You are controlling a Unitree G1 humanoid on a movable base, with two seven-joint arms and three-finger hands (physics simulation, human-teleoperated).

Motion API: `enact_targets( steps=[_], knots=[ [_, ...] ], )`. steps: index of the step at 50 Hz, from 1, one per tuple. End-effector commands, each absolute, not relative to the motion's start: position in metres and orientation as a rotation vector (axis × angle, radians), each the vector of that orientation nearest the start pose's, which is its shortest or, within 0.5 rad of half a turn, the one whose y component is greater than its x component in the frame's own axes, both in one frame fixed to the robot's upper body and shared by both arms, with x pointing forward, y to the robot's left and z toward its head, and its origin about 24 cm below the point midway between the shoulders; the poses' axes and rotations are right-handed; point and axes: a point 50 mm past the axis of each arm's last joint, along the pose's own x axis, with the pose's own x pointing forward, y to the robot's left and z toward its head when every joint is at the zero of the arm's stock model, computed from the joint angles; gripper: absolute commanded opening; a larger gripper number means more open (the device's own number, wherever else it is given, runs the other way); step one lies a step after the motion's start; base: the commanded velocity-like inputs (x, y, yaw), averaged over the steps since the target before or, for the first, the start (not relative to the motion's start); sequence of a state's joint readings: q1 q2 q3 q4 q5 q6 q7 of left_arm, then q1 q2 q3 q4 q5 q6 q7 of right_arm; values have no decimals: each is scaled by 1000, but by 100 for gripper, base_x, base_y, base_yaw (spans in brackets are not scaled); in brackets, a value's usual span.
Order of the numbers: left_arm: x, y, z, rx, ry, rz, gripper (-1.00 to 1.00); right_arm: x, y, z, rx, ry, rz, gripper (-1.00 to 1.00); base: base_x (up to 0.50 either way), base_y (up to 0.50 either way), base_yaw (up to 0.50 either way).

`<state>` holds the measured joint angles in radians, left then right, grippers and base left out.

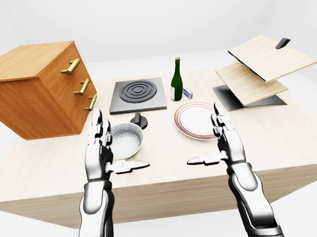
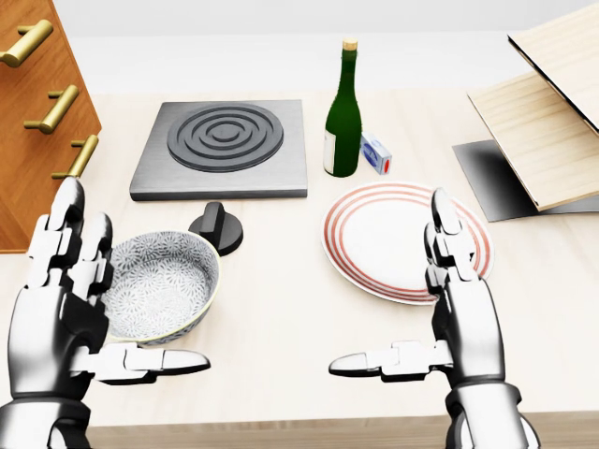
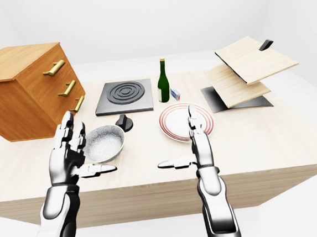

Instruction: Pick up the akita bowl and put it on the plate.

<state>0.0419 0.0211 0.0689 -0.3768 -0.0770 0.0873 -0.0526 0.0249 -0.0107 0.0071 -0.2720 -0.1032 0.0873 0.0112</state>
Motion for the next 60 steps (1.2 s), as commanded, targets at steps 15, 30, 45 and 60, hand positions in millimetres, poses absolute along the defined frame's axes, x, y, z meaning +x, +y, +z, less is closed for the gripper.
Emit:
enact_targets(
  steps=[15, 30, 45, 60],
  knots=[
    [238, 173, 127, -42, -324, 19, 100, 234, -145, 133, -170, -350, 9, 99, 0, 0, 0],
    [253, 190, 127, -49, -312, 81, 100, 235, -145, 130, -175, -336, 4, 100, 0, 0, 0],
    [253, 220, 156, -44, -428, 182, 100, 234, -146, 130, -181, -333, 0, 100, 0, 0, 0],
    [258, 246, 160, 13, -420, 277, 100, 233, -148, 133, -181, -347, -7, 100, 0, 0, 0]
  ],
)
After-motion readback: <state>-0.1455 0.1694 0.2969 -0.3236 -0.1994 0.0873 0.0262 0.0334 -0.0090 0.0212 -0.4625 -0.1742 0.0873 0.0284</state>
